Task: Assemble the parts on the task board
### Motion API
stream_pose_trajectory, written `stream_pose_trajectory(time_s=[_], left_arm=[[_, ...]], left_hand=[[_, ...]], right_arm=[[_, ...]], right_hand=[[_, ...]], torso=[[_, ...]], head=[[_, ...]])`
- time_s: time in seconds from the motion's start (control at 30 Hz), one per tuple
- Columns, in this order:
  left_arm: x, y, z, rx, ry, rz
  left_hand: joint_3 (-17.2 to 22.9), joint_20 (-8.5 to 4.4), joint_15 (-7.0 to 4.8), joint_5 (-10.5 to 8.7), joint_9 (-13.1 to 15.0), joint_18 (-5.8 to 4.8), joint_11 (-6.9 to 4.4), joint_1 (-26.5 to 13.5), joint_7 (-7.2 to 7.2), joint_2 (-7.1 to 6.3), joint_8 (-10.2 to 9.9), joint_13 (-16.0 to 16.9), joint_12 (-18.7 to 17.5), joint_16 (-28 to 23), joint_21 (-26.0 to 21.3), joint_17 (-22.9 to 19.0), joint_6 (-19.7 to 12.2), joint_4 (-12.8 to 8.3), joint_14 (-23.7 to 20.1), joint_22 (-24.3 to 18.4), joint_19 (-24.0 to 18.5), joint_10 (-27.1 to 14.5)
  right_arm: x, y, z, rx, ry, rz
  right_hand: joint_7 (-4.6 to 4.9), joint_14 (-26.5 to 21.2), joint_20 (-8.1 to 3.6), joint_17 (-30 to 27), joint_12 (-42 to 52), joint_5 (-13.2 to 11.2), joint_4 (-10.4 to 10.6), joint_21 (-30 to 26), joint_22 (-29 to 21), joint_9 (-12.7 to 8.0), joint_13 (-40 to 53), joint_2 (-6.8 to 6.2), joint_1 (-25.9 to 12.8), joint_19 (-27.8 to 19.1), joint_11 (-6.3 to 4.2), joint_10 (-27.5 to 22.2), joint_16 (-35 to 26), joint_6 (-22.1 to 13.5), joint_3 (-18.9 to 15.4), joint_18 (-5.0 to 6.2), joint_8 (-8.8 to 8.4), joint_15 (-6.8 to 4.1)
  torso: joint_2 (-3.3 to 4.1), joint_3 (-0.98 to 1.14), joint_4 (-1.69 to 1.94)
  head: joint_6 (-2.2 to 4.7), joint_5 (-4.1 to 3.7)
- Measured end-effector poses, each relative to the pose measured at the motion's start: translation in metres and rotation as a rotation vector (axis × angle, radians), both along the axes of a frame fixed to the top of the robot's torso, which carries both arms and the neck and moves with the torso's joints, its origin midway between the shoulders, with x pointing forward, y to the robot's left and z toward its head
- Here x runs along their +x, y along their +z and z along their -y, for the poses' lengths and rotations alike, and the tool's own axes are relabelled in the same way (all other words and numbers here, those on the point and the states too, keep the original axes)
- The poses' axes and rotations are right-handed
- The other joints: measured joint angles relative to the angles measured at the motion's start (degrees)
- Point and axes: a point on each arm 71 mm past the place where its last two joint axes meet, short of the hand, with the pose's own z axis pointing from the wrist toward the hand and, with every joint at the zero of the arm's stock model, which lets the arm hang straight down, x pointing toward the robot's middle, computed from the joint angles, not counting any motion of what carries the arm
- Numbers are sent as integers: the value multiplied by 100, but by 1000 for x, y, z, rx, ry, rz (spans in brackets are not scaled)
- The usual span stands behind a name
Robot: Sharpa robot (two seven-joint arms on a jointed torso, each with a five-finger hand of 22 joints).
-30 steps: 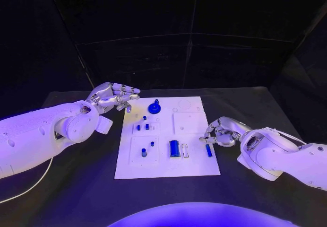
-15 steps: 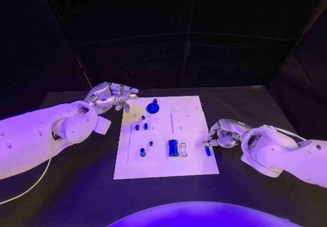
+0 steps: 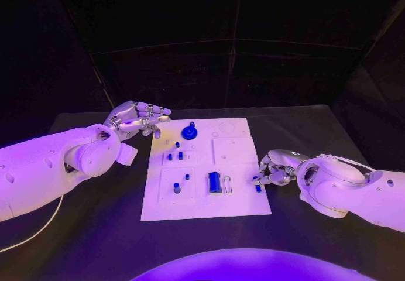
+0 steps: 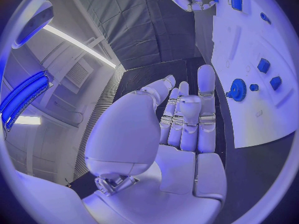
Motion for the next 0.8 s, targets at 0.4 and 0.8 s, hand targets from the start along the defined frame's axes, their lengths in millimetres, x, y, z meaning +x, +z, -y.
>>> stream_pose_trajectory(time_s=[0.4,0.8], left_arm=[[0,0,1,0,-1,-1],[0,-1,1,1,-1,-1]], left_hand=[[0,0,0,0,0,0,0,0,0,0,0,0,0,0,0,0,0,0,0,0,0,0],[0,0,0,0,0,0,0,0,0,0,0,6,23,0,-23,0,0,0,0,-5,0,0]], right_arm=[[1,-3,-6,-29,26,-20],[6,-3,-16,-62,68,0]], right_hand=[[-23,-14,-9,0,3,-5,-123,0,-1,47,10,16,241,9,-21,20,0,60,-38,1,40,-14],[-17,1,-51,-1,12,-359,-718,0,40,74,250,65,1082,51,-11,11,0,90,354,1,-2,-40]], torso=[[-1,-5,3],[-3,-7,9]], head=[[-12,18],[-20,33]])
